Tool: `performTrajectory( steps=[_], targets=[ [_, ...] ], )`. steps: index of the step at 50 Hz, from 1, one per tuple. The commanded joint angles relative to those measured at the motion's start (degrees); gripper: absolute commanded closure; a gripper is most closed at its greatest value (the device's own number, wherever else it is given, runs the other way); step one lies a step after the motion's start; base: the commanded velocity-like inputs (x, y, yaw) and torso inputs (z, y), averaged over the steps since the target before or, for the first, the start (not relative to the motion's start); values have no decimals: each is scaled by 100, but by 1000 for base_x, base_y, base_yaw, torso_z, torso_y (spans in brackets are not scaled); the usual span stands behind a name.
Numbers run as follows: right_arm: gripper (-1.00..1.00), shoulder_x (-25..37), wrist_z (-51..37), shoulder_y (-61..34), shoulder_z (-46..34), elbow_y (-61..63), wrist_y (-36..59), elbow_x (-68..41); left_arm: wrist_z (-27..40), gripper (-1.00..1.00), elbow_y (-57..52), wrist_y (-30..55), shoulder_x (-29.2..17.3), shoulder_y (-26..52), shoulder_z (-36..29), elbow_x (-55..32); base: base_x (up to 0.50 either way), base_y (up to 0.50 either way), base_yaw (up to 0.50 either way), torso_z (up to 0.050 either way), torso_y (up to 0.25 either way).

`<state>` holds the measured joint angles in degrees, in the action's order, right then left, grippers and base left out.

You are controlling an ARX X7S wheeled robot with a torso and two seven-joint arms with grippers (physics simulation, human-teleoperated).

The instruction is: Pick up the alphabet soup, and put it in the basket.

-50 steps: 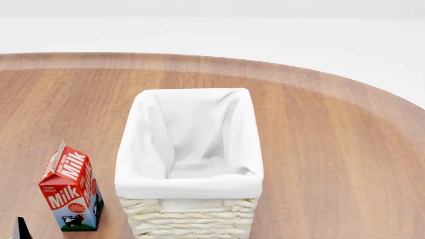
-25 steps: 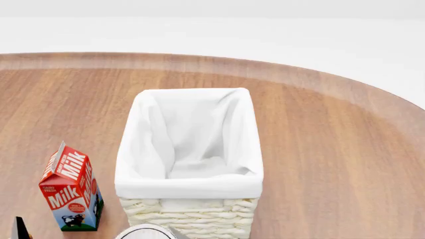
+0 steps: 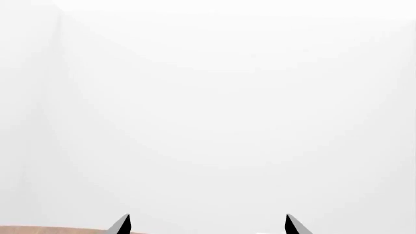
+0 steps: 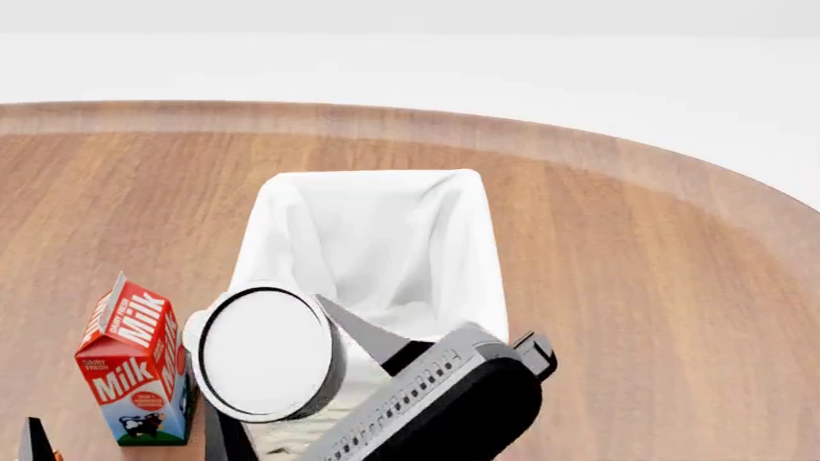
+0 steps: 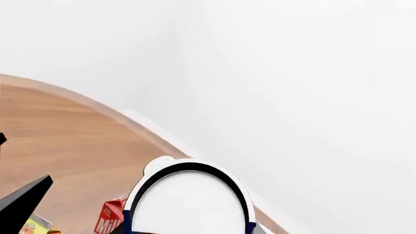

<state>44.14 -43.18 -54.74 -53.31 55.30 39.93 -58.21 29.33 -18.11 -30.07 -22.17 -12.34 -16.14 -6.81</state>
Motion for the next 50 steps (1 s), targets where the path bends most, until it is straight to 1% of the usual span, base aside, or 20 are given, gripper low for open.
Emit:
performTrajectory(
  steps=[1,8,17,28,38,43,50],
  targets=[
    [100,-370,-505,-1100,231,-197,704,-888,16,-100,-16,-2,-12,-8,-12,8,0,0,0,0,0],
    [100,-514,-529,-1418,297,-588,852,-1105,25,-100,-19,-2,-22,-7,-13,-2,0,0,0,0,0],
    [100,-819,-411,-1844,339,-1416,1047,-1283,22,-100,16,8,-23,29,-35,-1,0,0,0,0,1],
    [100,-1100,-203,-2151,286,-2276,1203,-1248,34,-100,18,-7,-40,31,-34,-23,0,0,0,0,0],
    [100,-1346,176,-2278,135,-3239,1225,-1010,53,-100,18,-8,-38,27,-48,14,0,0,0,0,1],
    [100,-1569,309,-2357,37,-3672,1268,-940,54,-100,29,1,-36,39,-64,24,0,0,0,0,0],
    [100,-1942,595,-2647,-29,-4597,1405,-942,63,-100,-5,25,-42,27,-82,47,0,0,0,0,1]
  ],
)
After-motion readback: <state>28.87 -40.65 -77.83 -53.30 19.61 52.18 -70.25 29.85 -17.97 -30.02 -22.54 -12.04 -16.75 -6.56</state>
